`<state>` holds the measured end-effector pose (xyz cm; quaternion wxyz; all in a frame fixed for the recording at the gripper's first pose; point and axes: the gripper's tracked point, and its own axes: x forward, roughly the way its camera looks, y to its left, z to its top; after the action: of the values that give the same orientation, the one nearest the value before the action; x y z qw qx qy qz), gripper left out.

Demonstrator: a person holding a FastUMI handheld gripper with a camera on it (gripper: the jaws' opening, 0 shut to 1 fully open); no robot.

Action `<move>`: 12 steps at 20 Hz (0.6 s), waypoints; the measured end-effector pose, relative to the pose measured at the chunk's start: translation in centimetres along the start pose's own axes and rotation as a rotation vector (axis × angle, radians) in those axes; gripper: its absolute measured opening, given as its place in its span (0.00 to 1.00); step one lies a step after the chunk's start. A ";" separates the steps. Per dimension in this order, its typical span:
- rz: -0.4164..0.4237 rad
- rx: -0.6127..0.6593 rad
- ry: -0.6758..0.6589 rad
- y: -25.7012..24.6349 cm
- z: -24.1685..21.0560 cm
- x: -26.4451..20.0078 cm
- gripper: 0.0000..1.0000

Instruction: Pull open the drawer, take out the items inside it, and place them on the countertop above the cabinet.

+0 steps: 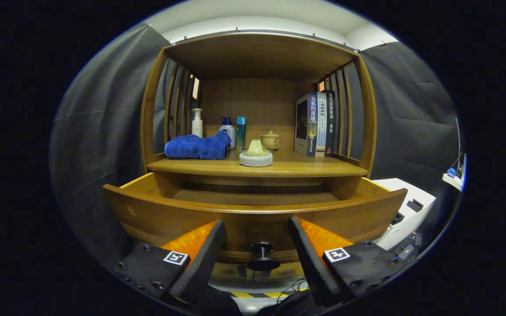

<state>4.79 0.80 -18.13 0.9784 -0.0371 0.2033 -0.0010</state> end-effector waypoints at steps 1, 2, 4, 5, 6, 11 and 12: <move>0.000 0.004 0.002 0.0 0.2 0.3 0.97; 0.000 0.003 0.000 0.0 0.3 0.9 0.97; 0.001 -0.004 0.006 -0.1 0.2 2.0 0.97; 0.002 -0.003 0.008 -0.2 0.4 2.6 0.97; 0.002 -0.002 0.008 -0.3 0.5 3.0 0.97; -0.007 -0.025 -0.003 -0.4 0.9 5.5 0.98; -0.007 -0.021 -0.003 -0.4 1.0 6.0 0.98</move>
<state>10.69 0.37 -19.57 0.9783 -0.0480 0.2015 -0.0023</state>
